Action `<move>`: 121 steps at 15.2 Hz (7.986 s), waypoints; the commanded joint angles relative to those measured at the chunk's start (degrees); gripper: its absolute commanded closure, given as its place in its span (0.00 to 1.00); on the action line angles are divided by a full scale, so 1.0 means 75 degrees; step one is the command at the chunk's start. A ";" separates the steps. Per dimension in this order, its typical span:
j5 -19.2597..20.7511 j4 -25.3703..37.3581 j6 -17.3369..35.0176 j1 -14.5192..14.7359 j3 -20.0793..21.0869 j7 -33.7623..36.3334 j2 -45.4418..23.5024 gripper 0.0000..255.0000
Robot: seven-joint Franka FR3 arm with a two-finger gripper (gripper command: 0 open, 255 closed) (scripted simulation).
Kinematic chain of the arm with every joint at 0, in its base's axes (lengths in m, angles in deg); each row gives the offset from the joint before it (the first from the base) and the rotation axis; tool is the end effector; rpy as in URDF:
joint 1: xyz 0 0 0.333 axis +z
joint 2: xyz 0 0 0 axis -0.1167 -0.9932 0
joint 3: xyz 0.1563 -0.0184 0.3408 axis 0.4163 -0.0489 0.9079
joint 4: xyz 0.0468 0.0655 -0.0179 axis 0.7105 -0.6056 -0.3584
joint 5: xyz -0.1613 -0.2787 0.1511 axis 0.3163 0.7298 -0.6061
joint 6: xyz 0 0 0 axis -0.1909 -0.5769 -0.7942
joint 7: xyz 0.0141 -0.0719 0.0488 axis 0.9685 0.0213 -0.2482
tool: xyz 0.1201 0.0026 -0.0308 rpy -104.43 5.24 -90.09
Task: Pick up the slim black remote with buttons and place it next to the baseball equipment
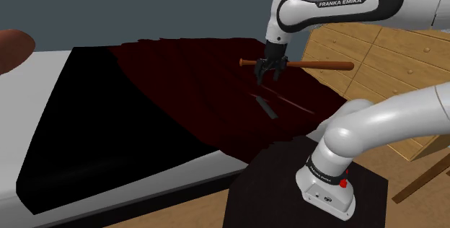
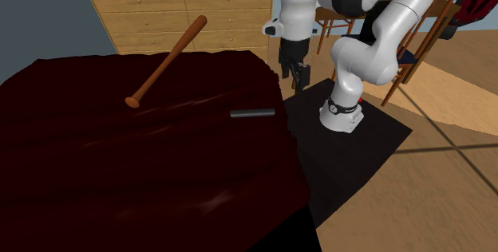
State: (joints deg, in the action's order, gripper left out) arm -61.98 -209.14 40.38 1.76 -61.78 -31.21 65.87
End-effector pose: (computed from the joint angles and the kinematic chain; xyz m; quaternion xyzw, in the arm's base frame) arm 0.2504 -0.0353 0.5315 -0.9885 0.1454 0.0260 0.0328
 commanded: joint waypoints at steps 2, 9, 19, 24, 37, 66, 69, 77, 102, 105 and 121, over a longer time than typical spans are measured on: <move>0.0228 -0.0326 0.0827 -0.0241 -0.0098 0.0082 -0.0449 0.00; 0.0772 -0.0738 0.2712 -0.0828 -0.0372 0.0339 -0.1820 0.00; 0.1549 -0.0542 0.5166 -0.1636 -0.0832 0.0884 -0.4287 0.00; 0.1565 -0.0661 0.5785 -0.1657 -0.0877 0.0884 -0.4785 0.00; 0.1568 -0.0704 0.6103 -0.1668 -0.0896 0.0882 -0.5059 1.00; 0.1495 0.0058 0.3426 -0.1642 -0.0782 0.0726 -0.3138 1.00; 0.1478 0.0229 0.3076 -0.1636 -0.0762 0.0703 -0.2958 1.00; 0.1283 0.1810 0.2839 -0.1711 -0.1084 0.0119 -0.4256 1.00; 0.0088 0.6545 0.2677 -0.2434 -0.1391 -0.1417 -0.8829 1.00; 0.0059 0.6431 0.2927 -0.2446 -0.1374 -0.1421 -0.8968 1.00; -0.0068 0.6151 0.3802 -0.2505 -0.1294 -0.1445 -0.9573 1.00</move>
State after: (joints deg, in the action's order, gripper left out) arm -62.49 -162.99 68.86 -17.03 -71.49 -42.04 -5.93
